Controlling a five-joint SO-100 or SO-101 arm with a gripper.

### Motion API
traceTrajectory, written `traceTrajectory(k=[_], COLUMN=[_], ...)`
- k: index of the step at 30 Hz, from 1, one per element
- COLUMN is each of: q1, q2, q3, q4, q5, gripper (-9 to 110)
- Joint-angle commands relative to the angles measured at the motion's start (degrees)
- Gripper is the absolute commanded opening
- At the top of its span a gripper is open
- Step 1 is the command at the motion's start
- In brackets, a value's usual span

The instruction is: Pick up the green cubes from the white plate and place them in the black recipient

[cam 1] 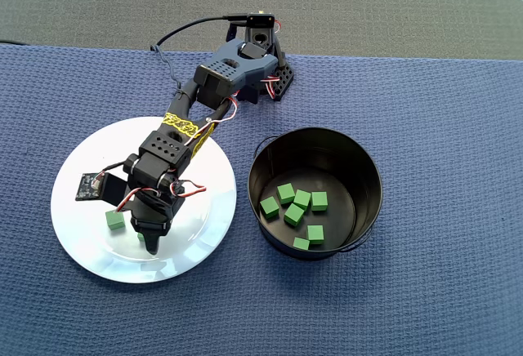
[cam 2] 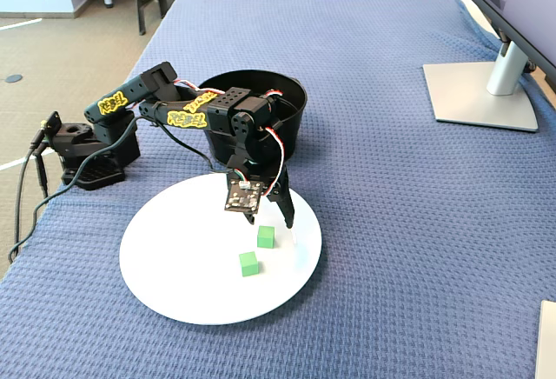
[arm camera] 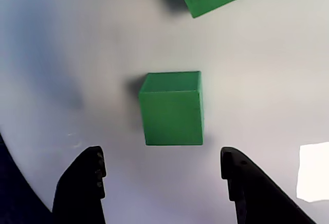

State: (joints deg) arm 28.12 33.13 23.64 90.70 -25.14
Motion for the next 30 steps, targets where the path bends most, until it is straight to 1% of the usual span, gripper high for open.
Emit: traceTrajectory(k=[1, 7, 17, 20, 21, 22, 23, 30], q1=[1.6, 2.0, 3.6, 3.8, 3.8, 3.9, 4.0, 4.2], q2=[0.6, 0.4, 0.1, 0.1, 0.1, 0.2, 0.3, 1.6], q3=[-2.9, -3.0, -3.0, -3.0, -2.9, -2.9, -2.9, -2.8], q4=[-1.3, -1.9, -2.4, -2.6, -2.6, -2.8, -3.1, -3.2], q5=[-1.1, -1.2, -1.8, -1.7, -1.6, -1.1, -0.5, 1.5], gripper=[16, 13, 13, 9, 6, 1, 0, 0])
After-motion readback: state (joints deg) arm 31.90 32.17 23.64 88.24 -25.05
